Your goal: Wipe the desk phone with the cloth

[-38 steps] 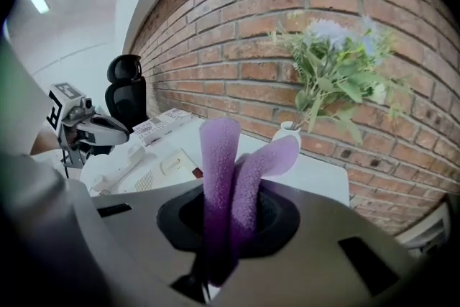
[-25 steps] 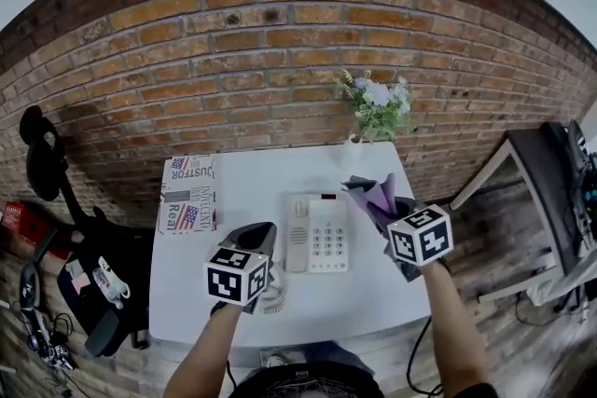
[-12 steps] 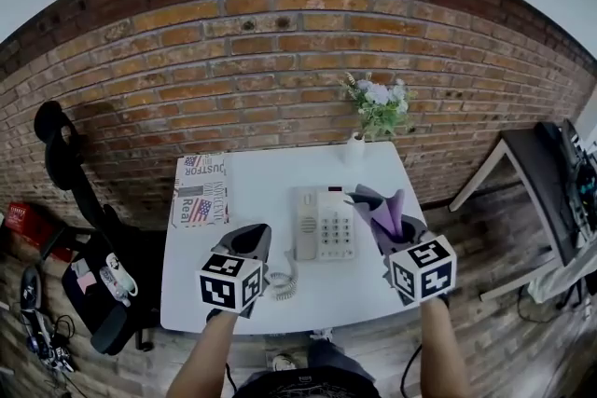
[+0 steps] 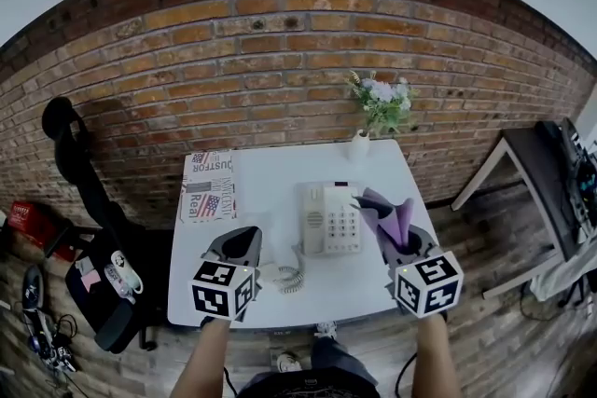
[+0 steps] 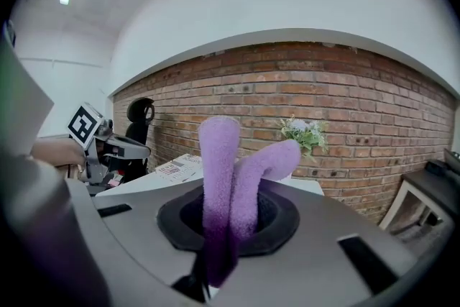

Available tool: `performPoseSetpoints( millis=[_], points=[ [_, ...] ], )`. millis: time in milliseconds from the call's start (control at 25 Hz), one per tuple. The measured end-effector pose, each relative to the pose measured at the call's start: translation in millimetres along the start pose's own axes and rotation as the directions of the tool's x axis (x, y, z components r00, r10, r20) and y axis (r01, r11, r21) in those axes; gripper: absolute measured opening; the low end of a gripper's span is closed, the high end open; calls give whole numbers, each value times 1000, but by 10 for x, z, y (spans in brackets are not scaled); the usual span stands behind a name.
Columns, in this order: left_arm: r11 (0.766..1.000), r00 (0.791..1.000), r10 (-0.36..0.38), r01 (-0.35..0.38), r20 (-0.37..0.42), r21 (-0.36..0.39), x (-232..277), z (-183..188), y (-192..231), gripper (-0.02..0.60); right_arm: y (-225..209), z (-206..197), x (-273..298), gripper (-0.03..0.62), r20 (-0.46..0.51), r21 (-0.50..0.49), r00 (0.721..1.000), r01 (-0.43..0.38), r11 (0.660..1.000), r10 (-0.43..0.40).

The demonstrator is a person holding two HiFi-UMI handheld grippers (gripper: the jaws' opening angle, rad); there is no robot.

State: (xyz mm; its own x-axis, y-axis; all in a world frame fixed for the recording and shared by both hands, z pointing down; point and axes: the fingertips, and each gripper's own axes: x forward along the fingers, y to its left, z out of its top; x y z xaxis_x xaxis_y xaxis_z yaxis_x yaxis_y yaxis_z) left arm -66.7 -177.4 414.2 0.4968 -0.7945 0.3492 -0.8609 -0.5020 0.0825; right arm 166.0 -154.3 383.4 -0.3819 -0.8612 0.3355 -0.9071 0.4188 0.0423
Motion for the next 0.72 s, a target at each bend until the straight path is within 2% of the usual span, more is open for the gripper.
performPoseSetpoints(
  millis=[720],
  points=[
    [1000, 1000, -3, 3, 2, -18, -110, -67, 20, 5, 61, -42, -112, 46, -7, 6, 1000, 19, 1000, -19]
  ],
)
